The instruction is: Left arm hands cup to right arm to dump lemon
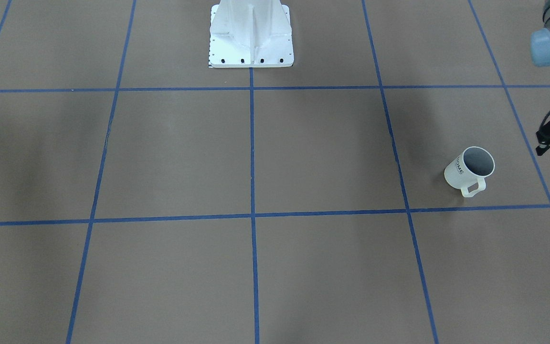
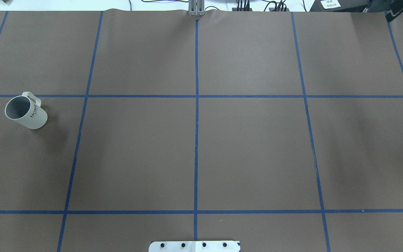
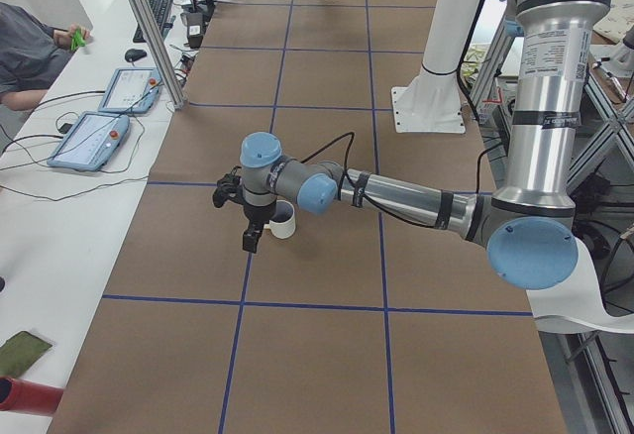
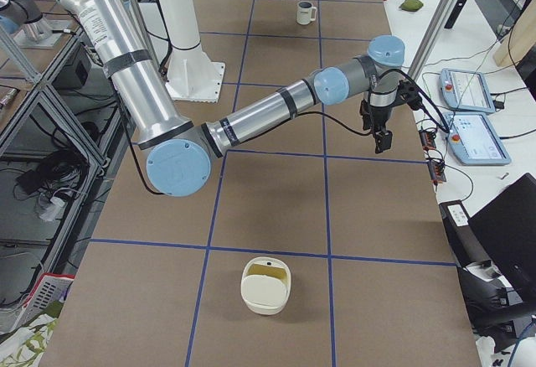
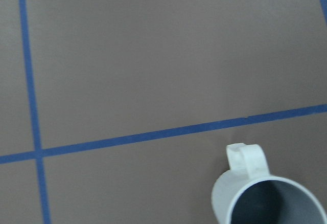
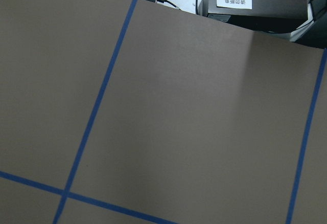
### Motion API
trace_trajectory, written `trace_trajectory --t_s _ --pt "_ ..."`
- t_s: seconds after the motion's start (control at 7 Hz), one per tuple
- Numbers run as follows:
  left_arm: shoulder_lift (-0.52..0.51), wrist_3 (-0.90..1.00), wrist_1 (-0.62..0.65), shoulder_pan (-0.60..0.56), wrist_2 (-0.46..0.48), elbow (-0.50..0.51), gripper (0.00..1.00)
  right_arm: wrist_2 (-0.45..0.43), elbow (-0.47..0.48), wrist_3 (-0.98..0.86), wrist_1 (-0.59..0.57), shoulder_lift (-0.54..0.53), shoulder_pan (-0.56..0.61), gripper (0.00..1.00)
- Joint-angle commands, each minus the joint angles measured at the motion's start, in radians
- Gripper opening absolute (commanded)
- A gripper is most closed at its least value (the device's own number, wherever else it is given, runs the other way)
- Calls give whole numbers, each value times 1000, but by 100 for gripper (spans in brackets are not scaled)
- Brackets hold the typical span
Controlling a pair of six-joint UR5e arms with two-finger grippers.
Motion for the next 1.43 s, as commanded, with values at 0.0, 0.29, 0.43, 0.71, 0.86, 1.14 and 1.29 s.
trace_trajectory --t_s 0.0,0.29,0.43,0.71,0.86,1.14,1.29 --pt "1 266 160 -178 -42 6 100 6 -14 -161 -114 -26 57 100" --pt "71 339 151 -224 -50 17 100 -6 -8 -182 -136 -171 60 100" --pt "75 322 156 -224 -48 50 100 -8 1 -184 -136 -211 60 100" --pt "104 325 110 -234 -57 70 100 -9 30 -184 -110 -315 60 100" --pt "105 327 110 -235 -65 70 100 -9 93 -182 -48 -415 60 100" --pt "121 325 107 -235 -74 52 100 -11 193 -181 8 -546 74 100" --pt "127 327 107 -234 -74 46 100 -11 193 -182 23 -564 81 100"
